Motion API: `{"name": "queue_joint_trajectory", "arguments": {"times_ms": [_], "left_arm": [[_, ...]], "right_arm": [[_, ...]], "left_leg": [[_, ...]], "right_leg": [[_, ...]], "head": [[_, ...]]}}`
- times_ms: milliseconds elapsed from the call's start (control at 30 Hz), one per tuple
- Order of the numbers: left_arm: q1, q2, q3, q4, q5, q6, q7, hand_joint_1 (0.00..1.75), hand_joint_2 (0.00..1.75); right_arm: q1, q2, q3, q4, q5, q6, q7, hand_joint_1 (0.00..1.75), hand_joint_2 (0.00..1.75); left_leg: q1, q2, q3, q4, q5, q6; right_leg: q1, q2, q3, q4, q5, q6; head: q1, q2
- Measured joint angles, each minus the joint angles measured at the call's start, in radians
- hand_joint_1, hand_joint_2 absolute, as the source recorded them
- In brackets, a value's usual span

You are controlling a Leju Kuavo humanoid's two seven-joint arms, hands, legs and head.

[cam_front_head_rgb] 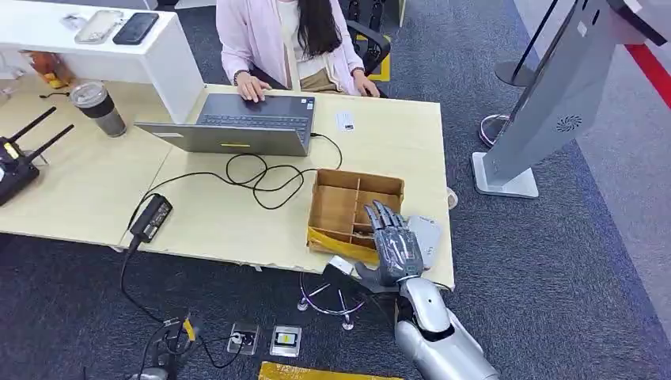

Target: Pass the card to the sensor for recognition and then transmit it.

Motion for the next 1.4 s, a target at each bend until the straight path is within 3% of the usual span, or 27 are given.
{"name": "queue_joint_trajectory", "arguments": {"times_ms": [333,367,467,567,933,967,1000,1200,1233,1267,1300,1400], "left_arm": [[0.002,-0.002,0.0,0.0,0.0,0.0,0.0,0.0,0.0],[0.002,-0.002,0.0,0.0,0.001,0.0,0.0,0.0,0.0],[0.003,-0.005,0.0,0.0,0.005,0.003,0.0,0.0,0.0],[0.006,-0.005,0.0,0.0,0.011,0.003,-0.002,0.0,0.0],[0.025,-0.005,0.002,0.0,0.023,0.003,-0.011,0.0,0.0],[0.025,-0.005,0.002,0.0,0.023,0.003,-0.012,0.0,0.0],[0.026,-0.004,0.002,0.0,0.023,0.003,-0.013,0.0,0.0],[0.026,-0.004,0.002,0.0,0.019,0.002,-0.014,0.0,0.0],[0.026,-0.004,0.002,0.0,0.019,0.002,-0.014,0.0,0.0],[0.027,-0.004,0.002,0.0,0.019,0.002,-0.014,0.0,0.0],[0.027,-0.004,0.002,0.0,0.018,0.002,-0.014,0.0,0.0],[0.027,-0.004,0.002,0.0,0.018,0.002,-0.014,0.0,0.0]], "right_arm": [[-0.001,-0.001,-0.002,0.023,0.068,-0.04,0.042,0.0,1.75],[-0.003,-0.001,-0.004,0.026,0.077,-0.041,0.045,0.1,1.75],[-0.014,-0.002,-0.018,0.035,0.093,-0.039,0.045,0.16,1.75],[-0.022,-0.002,-0.031,0.041,0.101,-0.035,0.034,0.0,1.75],[-0.024,0.002,-0.068,0.042,0.115,-0.013,0.006,0.0,1.75],[-0.024,0.002,-0.069,0.042,0.115,-0.01,0.006,1.54,1.75],[-0.024,0.002,-0.07,0.041,0.115,-0.006,0.006,1.75,1.75],[-0.024,0.001,-0.075,0.038,0.094,0.013,-0.012,1.75,1.75],[-0.024,0.001,-0.076,0.038,0.092,0.014,-0.013,1.52,1.75],[-0.024,0.001,-0.076,0.037,0.092,0.014,-0.013,0.58,1.75],[-0.023,0.001,-0.077,0.033,0.092,0.014,-0.013,0.0,1.75],[-0.023,0.001,-0.081,0.03,0.092,0.014,-0.013,0.0,1.75]], "left_leg": [[0.0,0.0,0.0,0.0,0.0,0.0],[0.0,0.0,0.0,0.0,0.0,0.0],[0.0,0.0,0.0,0.0,0.0,0.0],[0.0,0.0,0.0,0.0,0.0,0.0],[0.0,0.0,0.0,0.0,0.0,0.0],[0.0,0.0,0.0,0.0,0.0,0.0],[0.0,0.0,0.0,0.0,0.0,0.0],[0.0,0.0,0.0,0.0,0.0,0.0],[0.0,0.0,0.0,0.0,0.0,0.0],[0.0,0.0,0.0,0.0,0.0,0.0],[0.0,0.0,0.0,0.0,0.0,0.0],[0.0,0.0,0.0,0.0,0.0,0.0]], "right_leg": [[0.0,0.0,0.0,0.0,0.0,0.0],[0.0,0.0,0.0,0.0,0.0,0.0],[0.0,0.0,0.0,0.0,0.0,0.0],[0.0,0.0,0.0,0.0,0.0,0.0],[0.0,0.0,0.0,0.0,0.0,0.0],[0.0,0.0,0.0,0.0,0.0,0.0],[0.0,0.0,0.0,0.0,0.0,0.0],[0.0,0.0,0.0,0.0,0.0,0.0],[0.0,0.0,0.0,0.0,0.0,0.0],[0.0,0.0,0.0,0.0,0.0,0.0],[0.0,0.0,0.0,0.0,0.0,0.0],[0.0,0.0,0.0,0.0,0.0,0.0]], "head": [[0.0,0.0],[0.0,0.0],[0.0,0.0],[0.0,0.0],[0.0,0.0],[0.0,0.0],[0.0,0.0],[0.0,0.0],[0.0,0.0],[0.0,0.0],[0.0,0.0],[0.0,0.0]]}}
